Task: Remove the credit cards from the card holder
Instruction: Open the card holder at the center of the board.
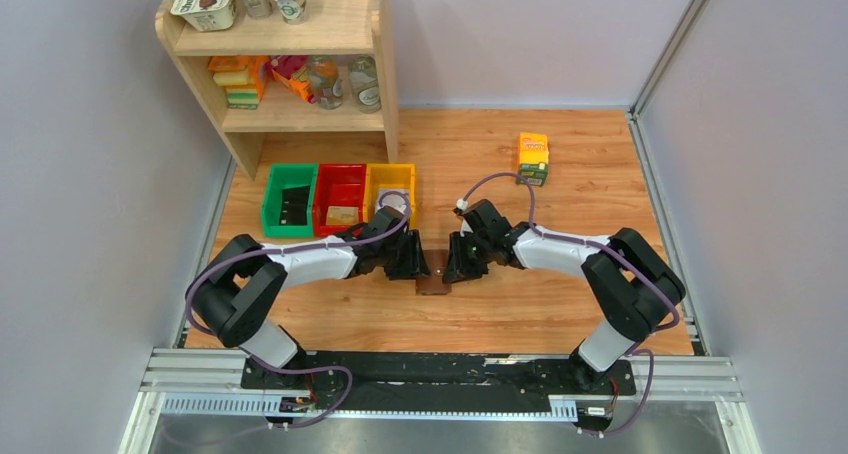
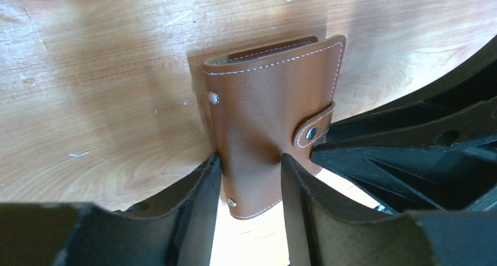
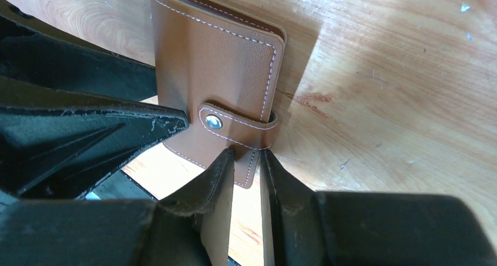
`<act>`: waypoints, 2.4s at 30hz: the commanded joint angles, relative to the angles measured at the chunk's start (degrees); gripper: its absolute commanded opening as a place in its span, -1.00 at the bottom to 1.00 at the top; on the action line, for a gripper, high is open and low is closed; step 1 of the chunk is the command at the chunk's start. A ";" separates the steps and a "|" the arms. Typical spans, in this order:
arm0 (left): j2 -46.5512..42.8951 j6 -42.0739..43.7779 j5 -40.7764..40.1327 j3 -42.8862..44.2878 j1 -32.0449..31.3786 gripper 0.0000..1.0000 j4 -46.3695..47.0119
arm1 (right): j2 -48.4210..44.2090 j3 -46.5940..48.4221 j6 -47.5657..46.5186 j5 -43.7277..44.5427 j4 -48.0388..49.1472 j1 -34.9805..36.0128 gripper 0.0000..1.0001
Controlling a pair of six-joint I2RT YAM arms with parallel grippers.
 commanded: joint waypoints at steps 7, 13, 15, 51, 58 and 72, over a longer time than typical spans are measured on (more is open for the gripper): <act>-0.84 1.13 1.16 1.86 -1.75 -0.63 2.41 | -0.10 3.66 -0.97 3.57 -2.11 2.11 -0.48; -1.54 1.13 0.28 1.77 -1.93 -0.89 2.05 | -2.83 9.10 -0.18 18.83 -12.47 5.80 -0.30; -1.63 1.13 0.11 1.94 -2.01 -0.94 1.88 | -3.18 11.04 0.08 24.82 -15.21 7.73 -0.20; -7.07 0.86 -7.89 2.38 -4.12 -1.00 -2.69 | 3.32 12.63 4.04 26.16 -16.36 10.02 -0.37; -9.62 0.69 -11.30 1.94 -4.12 -1.00 -4.54 | 1.48 11.23 4.04 30.47 -18.21 9.94 -0.68; -12.35 1.65 -13.34 2.03 -4.56 -1.00 -5.86 | -1.16 8.50 4.21 35.22 -18.56 8.62 -1.00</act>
